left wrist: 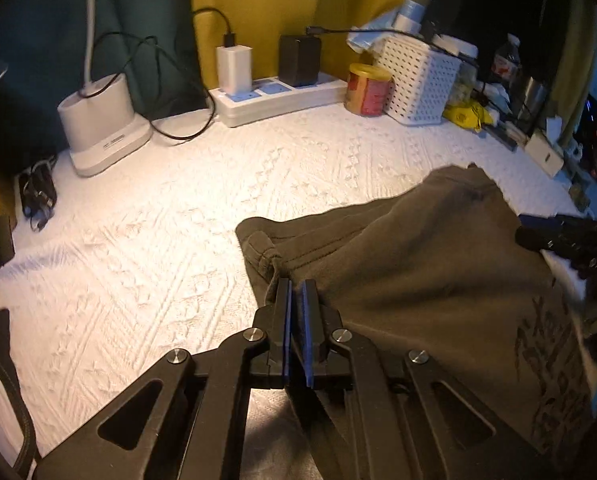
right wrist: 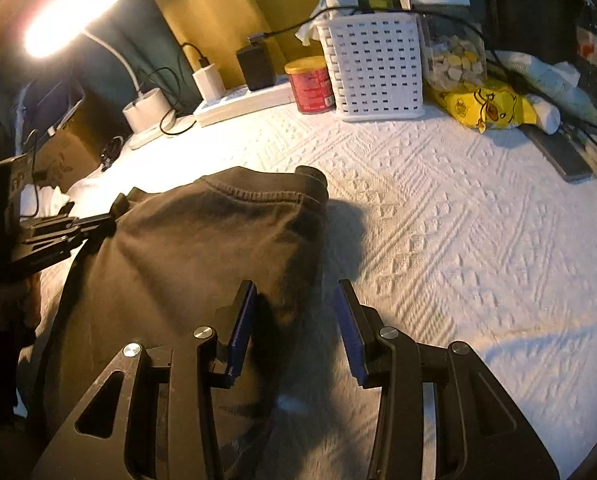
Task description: Fold small clothes
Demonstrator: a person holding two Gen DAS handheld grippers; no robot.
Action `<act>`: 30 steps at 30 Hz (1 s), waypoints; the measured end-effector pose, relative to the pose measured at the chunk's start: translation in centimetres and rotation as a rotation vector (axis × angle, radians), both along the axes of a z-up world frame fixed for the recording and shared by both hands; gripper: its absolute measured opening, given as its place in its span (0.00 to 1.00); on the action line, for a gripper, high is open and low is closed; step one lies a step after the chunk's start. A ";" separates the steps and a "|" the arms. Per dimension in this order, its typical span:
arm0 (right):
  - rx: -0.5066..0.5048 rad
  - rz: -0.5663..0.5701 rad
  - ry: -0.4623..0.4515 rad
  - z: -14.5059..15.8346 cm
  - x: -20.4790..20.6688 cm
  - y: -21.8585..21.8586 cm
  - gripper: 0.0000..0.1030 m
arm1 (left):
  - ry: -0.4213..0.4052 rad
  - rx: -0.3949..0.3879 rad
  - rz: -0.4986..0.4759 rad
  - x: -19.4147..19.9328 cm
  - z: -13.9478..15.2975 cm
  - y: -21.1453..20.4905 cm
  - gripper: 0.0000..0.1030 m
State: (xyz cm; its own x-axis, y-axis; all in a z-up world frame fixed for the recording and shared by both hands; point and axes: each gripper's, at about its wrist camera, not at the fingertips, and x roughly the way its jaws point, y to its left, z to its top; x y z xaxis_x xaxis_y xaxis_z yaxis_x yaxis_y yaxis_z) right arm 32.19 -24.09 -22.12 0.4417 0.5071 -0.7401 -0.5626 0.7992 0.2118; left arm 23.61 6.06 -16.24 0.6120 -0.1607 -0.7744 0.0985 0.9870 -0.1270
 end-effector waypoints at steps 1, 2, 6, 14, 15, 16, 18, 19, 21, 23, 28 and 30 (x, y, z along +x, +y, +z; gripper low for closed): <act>-0.002 0.000 -0.001 0.0 0.1 0.1 0.42 | 0.003 -0.011 0.005 -0.1 0.1 0.1 0.05; -0.005 0.001 -0.002 0.0 0.1 0.2 0.42 | 0.008 -0.019 0.010 -0.2 0.2 0.2 0.07; -0.015 0.000 -0.004 0.0 0.0 0.5 0.42 | 0.018 -0.031 0.049 -1.1 0.5 0.6 0.43; -0.026 0.000 -0.017 0.2 -0.1 1.1 0.42 | 0.035 -0.136 0.092 -2.0 -0.3 1.4 0.73; -0.028 0.002 -0.017 0.2 -0.1 1.2 0.43 | 0.046 -0.138 0.090 -1.9 -0.6 1.3 0.73; -0.029 0.003 -0.018 0.2 0.0 1.2 0.53 | 0.057 -0.141 0.086 -1.8 -0.8 1.2 0.73; -0.028 0.006 -0.020 0.2 0.2 1.3 0.66 | 0.057 -0.133 0.065 -1.5 -1.1 0.6 0.79; -0.026 0.008 -0.019 0.1 0.4 1.3 0.66 | 0.060 -0.131 0.056 -1.3 -1.2 0.4 0.82; -0.025 0.012 -0.016 -0.1 0.9 1.5 0.66 | 0.053 -0.125 0.045 -0.8 -1.2 -0.2 0.83; -0.023 0.030 -0.013 -0.3 1.3 2.0 0.66 | 0.053 -0.124 0.009 -0.5 -1.2 -0.9 0.83; -0.049 0.074 -0.047 -0.6 2.0 3.7 0.66 | 0.014 -0.098 -0.073 0.0 -1.5 -2.8 0.82; -0.064 0.089 -0.069 -0.7 1.9 4.6 0.66 | 0.005 -0.095 -0.083 0.0 -1.6 -3.0 0.82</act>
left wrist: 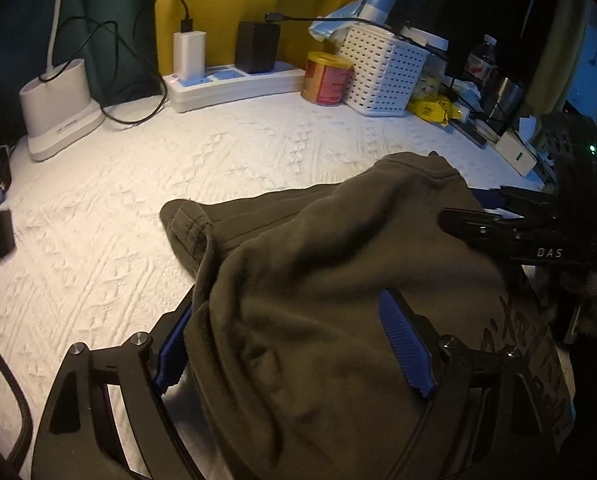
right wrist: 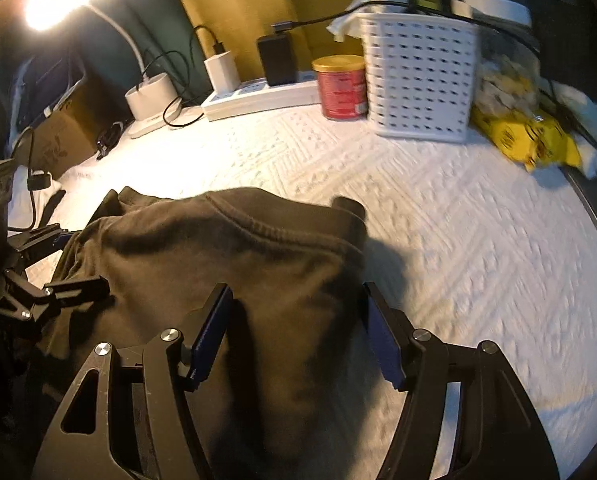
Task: Fold small clothes
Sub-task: 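Grasp the folded shirt bundle with both tools and lift it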
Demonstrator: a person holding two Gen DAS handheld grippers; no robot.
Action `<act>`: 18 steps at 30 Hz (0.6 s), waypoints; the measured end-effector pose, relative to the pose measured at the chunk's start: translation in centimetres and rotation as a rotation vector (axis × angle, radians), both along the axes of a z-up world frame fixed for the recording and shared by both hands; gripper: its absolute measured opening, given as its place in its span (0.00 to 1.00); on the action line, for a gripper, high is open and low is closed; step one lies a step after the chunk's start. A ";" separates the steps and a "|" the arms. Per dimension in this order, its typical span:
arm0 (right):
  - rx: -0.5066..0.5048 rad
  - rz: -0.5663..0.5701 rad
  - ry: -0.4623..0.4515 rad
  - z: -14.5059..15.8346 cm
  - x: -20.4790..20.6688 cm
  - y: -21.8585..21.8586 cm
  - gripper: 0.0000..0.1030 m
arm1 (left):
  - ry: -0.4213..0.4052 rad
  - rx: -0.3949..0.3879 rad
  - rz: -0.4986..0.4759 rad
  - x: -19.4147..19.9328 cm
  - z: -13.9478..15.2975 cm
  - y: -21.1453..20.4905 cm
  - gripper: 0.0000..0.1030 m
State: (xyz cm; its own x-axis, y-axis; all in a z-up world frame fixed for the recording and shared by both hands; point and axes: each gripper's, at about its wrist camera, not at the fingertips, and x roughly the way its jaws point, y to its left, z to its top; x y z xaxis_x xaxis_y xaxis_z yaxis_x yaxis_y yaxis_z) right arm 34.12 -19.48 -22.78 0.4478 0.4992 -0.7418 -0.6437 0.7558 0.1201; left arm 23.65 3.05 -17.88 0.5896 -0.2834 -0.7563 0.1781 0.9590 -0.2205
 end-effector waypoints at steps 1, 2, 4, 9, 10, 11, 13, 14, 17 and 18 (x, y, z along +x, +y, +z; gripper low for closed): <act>-0.010 0.008 -0.008 -0.1 -0.1 0.4 0.66 | -0.005 0.010 -0.008 0.0 0.0 -0.2 0.81; -0.021 0.013 -0.017 -0.1 -0.2 0.6 0.66 | -0.009 0.019 -0.013 0.0 0.0 -0.4 0.75; -0.036 0.030 -0.026 -0.1 -0.4 1.1 0.66 | -0.018 0.038 -0.028 -0.1 -0.1 -0.8 0.70; -0.042 0.068 -0.037 -0.1 -0.9 1.6 0.49 | -0.028 0.095 -0.069 -0.3 -0.1 -2.4 0.62; -0.044 0.078 -0.041 -0.1 -1.1 1.8 0.41 | -0.030 0.092 -0.074 -0.3 -0.1 -2.5 0.57; -0.044 0.090 -0.045 0.0 -1.3 2.0 0.37 | -0.031 0.086 -0.078 -0.3 0.0 -2.5 0.54; -0.043 0.103 -0.047 0.0 -1.7 2.2 0.26 | -0.034 0.083 -0.079 -0.3 0.0 -2.5 0.43; -0.039 0.108 -0.043 0.0 -1.8 2.2 0.24 | -0.030 0.053 -0.097 -0.3 0.1 -2.5 0.31; -0.021 0.108 -0.030 0.0 -1.9 2.1 0.20 | -0.030 0.044 -0.097 -0.4 0.1 -2.8 0.23; -0.015 0.107 -0.027 0.0 -2.0 2.0 0.19 | -0.028 0.036 -0.100 -0.5 0.1 -2.9 0.23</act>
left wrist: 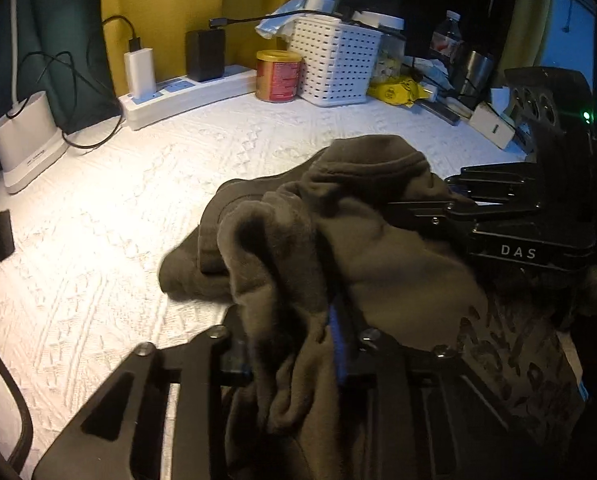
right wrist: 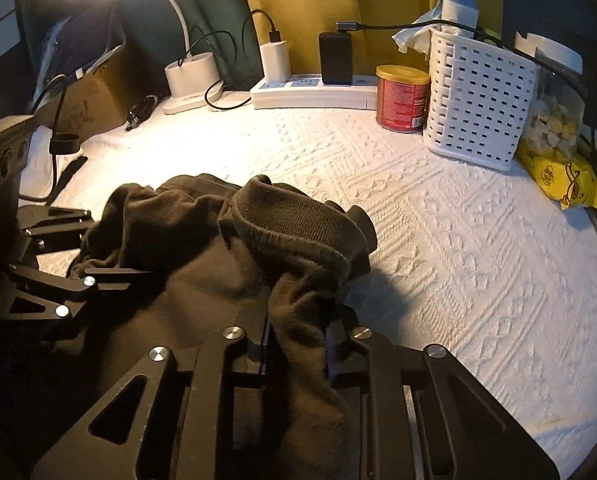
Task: Fold small clothes
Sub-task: 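Grasp the folded shirt bundle with both tools and lift it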
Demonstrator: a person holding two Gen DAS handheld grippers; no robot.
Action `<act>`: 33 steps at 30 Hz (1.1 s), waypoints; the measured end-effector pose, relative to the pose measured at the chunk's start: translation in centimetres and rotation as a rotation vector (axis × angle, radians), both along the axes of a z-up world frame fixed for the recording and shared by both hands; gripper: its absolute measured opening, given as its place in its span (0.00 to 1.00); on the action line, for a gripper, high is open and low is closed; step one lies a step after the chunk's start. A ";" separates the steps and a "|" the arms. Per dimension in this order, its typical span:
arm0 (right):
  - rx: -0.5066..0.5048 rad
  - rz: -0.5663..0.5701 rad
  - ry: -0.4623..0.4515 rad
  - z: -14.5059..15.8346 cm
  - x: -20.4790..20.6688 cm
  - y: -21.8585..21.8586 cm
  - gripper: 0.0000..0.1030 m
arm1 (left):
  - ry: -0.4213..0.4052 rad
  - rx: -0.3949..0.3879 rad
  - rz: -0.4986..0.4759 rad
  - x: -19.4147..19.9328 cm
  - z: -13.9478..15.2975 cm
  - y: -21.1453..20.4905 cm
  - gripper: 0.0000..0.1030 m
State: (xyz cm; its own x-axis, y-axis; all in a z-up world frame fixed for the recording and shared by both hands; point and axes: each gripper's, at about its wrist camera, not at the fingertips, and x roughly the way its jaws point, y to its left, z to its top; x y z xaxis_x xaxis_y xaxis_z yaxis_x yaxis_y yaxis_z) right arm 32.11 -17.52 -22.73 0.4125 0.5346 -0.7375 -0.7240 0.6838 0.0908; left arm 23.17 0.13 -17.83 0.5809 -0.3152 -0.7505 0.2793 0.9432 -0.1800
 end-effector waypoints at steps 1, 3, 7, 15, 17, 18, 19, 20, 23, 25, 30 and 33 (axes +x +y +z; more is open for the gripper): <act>0.004 -0.001 0.000 0.1 -0.1 -0.1 0.19 | 0.000 -0.004 0.006 -0.1 0.0 0.0 0.22; 0.016 -0.002 -0.002 0.3 -0.5 -0.3 0.18 | -0.001 -0.018 0.013 -0.3 0.1 0.0 0.22; 0.031 -0.009 -0.014 1.0 -1.3 -0.8 0.18 | -0.019 -0.028 0.021 -1.1 0.5 -0.2 0.21; 0.067 -0.018 -0.046 2.6 -3.2 -2.1 0.18 | -0.076 -0.038 0.028 -3.0 2.3 -0.7 0.21; 0.073 -0.020 -0.062 3.2 -3.8 -2.3 0.18 | -0.089 -0.043 0.017 -3.4 2.9 -0.9 0.21; 0.077 -0.021 -0.068 3.4 -4.0 -2.4 0.18 | -0.095 -0.044 0.011 -3.6 3.2 -1.0 0.21; 0.081 -0.021 -0.074 3.6 -4.3 -2.6 0.18 | -0.103 -0.042 0.007 -3.9 3.5 -1.1 0.21; 0.084 -0.022 -0.083 3.9 -4.7 -2.7 0.18 | -0.112 -0.039 0.006 -4.1 3.7 -1.2 0.21; 0.097 -0.024 -0.102 4.8 -5.5 -3.0 0.18 | -0.143 -0.039 0.007 -5.0 4.5 -1.3 0.21; 0.108 -0.026 -0.114 5.4 -6.0 -3.4 0.18 | -0.160 -0.041 0.010 -5.4 4.8 -1.3 0.21; 0.132 -0.033 -0.145 7.0 -7.6 -4.1 0.18 | -0.226 -0.056 0.018 -7.0 6.2 -1.4 0.21; 0.145 -0.031 -0.168 7.9 -8.6 -4.5 0.18 | -0.252 -0.059 0.026 -7.9 6.8 -1.4 0.21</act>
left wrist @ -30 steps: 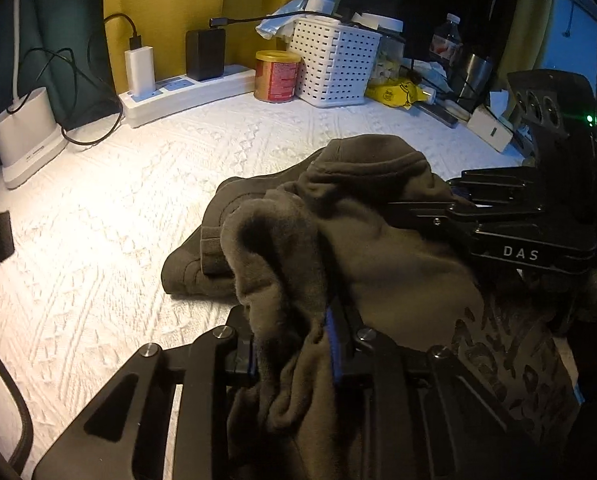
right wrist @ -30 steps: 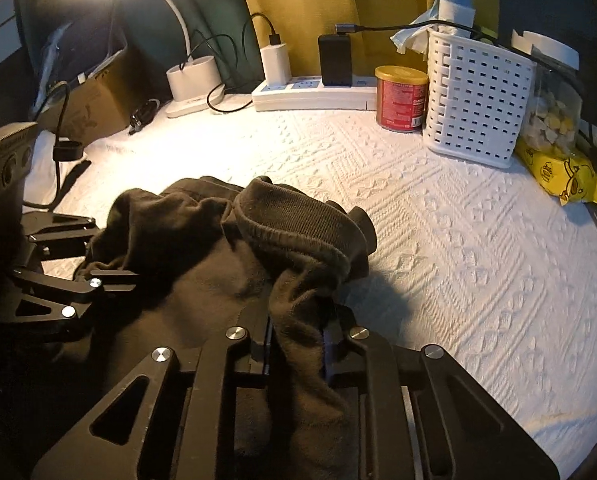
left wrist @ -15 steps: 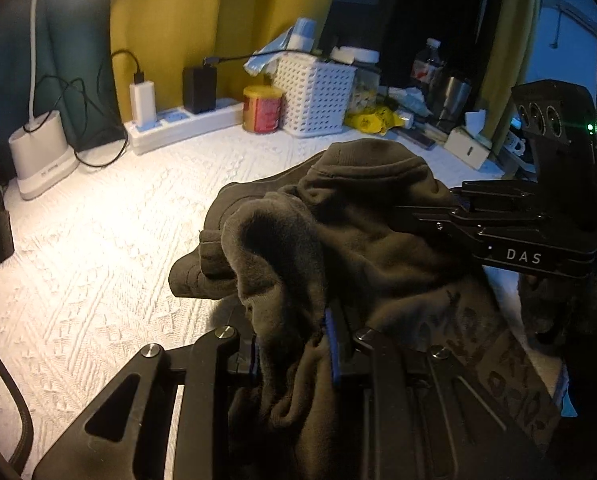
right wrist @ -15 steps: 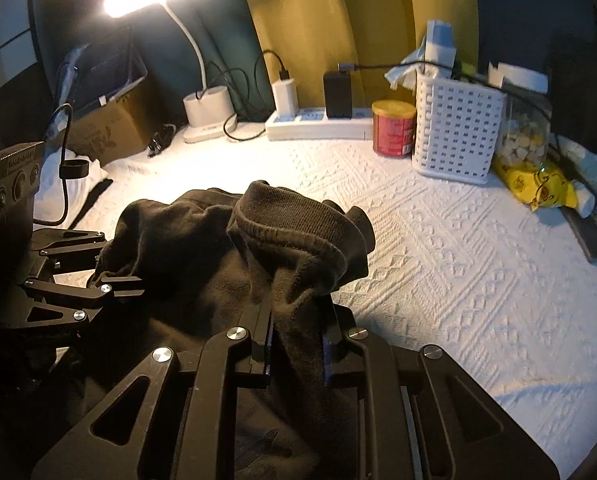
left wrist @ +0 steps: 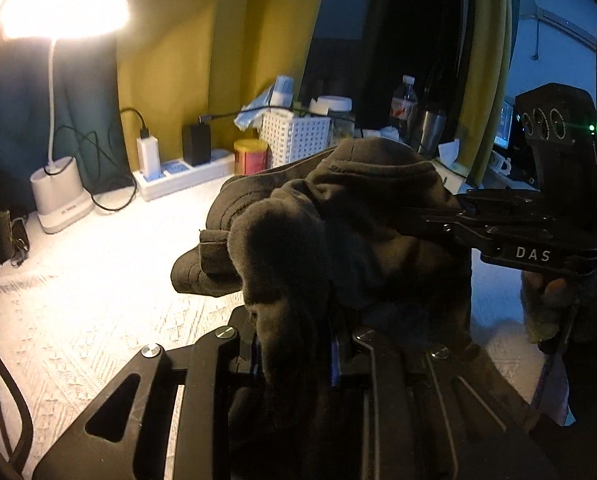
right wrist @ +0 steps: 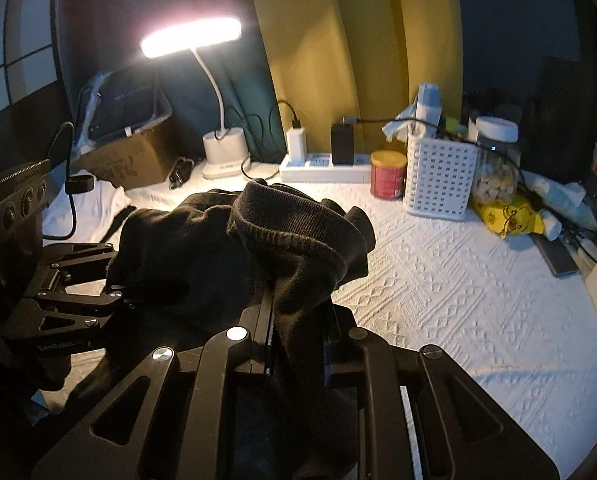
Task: Fold small clothes
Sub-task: 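Grasp the folded shirt bundle with both tools and lift it, then carry the lifted shirt bundle with both tools away from the bed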
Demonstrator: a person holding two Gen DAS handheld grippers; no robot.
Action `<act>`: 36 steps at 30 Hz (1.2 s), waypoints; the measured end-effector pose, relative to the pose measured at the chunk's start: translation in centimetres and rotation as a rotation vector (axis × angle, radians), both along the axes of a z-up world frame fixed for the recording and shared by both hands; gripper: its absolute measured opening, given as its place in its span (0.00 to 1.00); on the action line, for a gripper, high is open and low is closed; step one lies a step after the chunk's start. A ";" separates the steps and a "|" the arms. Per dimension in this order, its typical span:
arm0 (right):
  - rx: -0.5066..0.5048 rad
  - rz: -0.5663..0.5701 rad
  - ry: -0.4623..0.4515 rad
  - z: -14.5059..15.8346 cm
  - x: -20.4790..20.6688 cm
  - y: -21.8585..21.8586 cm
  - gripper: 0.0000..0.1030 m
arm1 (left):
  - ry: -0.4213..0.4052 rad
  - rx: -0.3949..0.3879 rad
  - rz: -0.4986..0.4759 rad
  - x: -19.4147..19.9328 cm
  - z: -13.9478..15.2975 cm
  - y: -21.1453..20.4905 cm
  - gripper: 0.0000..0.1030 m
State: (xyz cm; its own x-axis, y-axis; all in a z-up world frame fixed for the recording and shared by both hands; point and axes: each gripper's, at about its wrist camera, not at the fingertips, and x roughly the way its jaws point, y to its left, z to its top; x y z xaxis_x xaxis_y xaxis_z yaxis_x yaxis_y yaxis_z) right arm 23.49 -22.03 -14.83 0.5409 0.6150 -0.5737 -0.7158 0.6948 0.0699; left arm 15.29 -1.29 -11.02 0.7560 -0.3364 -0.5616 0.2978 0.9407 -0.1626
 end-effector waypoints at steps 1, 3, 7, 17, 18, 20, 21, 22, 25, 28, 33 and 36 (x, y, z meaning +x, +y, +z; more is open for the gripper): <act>0.003 0.000 -0.009 0.3 -0.4 -0.1 0.18 | -0.006 -0.001 0.001 -0.2 0.2 0.0 0.21; 0.008 0.001 -0.024 0.8 -1.1 -0.3 0.18 | -0.022 -0.003 0.001 -0.8 0.5 0.0 0.21; 0.017 0.002 -0.051 1.7 -2.4 -0.6 0.17 | -0.057 -0.008 0.010 -2.0 1.2 0.0 0.21; 0.047 0.010 -0.138 4.7 -5.8 -1.8 0.17 | -0.142 -0.047 0.033 -4.3 3.1 -0.1 0.19; 0.052 0.012 -0.146 5.0 -6.1 -1.9 0.17 | -0.151 -0.047 0.033 -4.4 3.3 -0.2 0.19; 0.060 0.020 -0.166 5.8 -6.9 -2.1 0.17 | -0.172 -0.050 0.034 -5.0 3.9 -0.3 0.19; 0.064 0.020 -0.175 6.1 -7.2 -2.2 0.17 | -0.181 -0.052 0.035 -5.2 4.1 -0.3 0.19; 0.071 0.022 -0.189 6.6 -7.7 -2.3 0.17 | -0.191 -0.053 0.034 -5.5 4.4 -0.3 0.19; 0.085 0.026 -0.219 7.6 -8.8 -2.5 0.17 | -0.230 -0.056 0.040 -6.5 5.3 -0.2 0.19; 0.094 0.034 -0.253 8.8 -9.8 -2.5 0.17 | -0.270 -0.070 0.049 -7.5 6.4 -0.2 0.19; 0.107 0.056 -0.313 10.9 -11.7 -2.5 0.17 | -0.340 -0.062 0.052 -9.4 8.2 -0.4 0.17; 0.119 0.070 -0.340 11.8 -12.6 -2.5 0.17 | -0.370 -0.057 0.051 -10.6 9.3 -0.2 0.17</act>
